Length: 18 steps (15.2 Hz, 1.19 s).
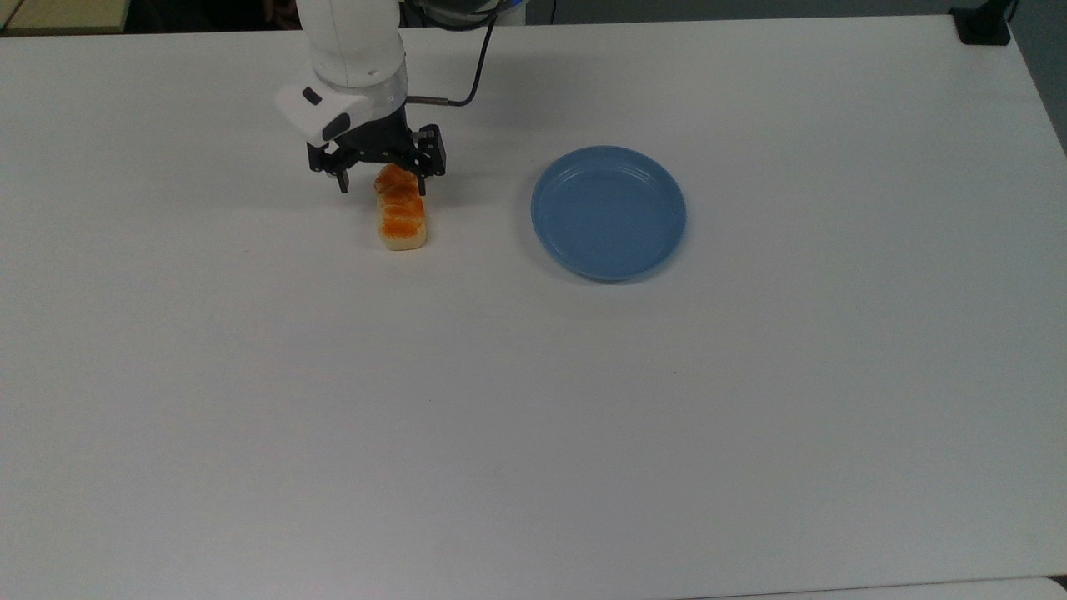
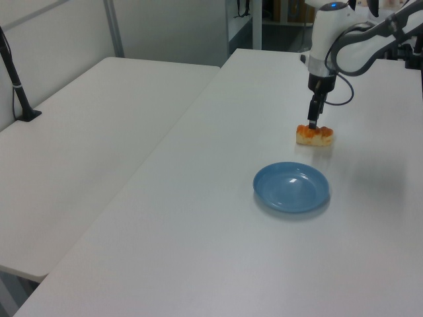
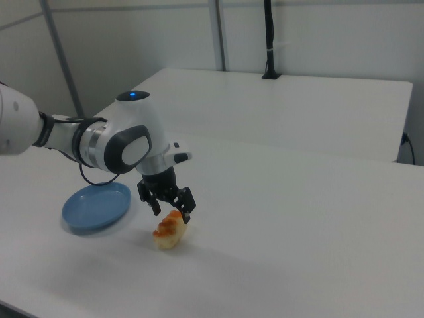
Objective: Put the bread on a plate
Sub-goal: 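Close the gripper on the bread roll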
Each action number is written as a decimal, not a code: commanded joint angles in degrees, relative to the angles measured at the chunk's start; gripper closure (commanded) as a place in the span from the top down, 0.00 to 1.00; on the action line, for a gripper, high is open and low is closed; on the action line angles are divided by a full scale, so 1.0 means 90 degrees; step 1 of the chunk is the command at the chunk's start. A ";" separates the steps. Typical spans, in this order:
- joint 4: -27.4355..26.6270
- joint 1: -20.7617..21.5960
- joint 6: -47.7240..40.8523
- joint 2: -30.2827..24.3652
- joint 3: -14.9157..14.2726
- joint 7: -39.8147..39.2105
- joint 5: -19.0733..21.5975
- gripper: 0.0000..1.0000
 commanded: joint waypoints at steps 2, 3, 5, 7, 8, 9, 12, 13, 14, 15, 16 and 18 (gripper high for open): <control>-0.0030 0.0059 0.0138 0.0054 0.0029 -0.0096 -0.0107 1.00; -0.0040 0.0069 0.0138 0.0044 0.0039 -0.0096 -0.0117 1.00; -0.0049 0.0079 0.0138 0.0054 0.0039 -0.0096 -0.0117 1.00; -0.0059 0.0156 0.0138 0.0151 0.0039 -0.0086 -0.0214 0.99; -0.0059 0.0167 0.0138 0.0190 0.0039 -0.0067 -0.0273 0.99; -0.0059 0.0176 0.0138 0.0219 0.0039 -0.0066 -0.0293 0.97; -0.0069 0.0225 0.0128 0.0259 0.0039 -0.0047 -0.0429 0.95; -0.0069 0.0225 0.0128 0.0307 0.0039 -0.0037 -0.0468 0.95; -0.0069 0.0235 0.0128 0.0327 0.0039 -0.0037 -0.0478 0.94; -0.0069 0.0254 0.0128 0.0385 0.0039 -0.0037 -0.0498 0.91; -0.0069 0.0264 0.0128 0.0415 0.0039 -0.0028 -0.0498 0.80; -0.0069 0.0264 0.0128 0.0434 0.0039 -0.0008 -0.0508 0.51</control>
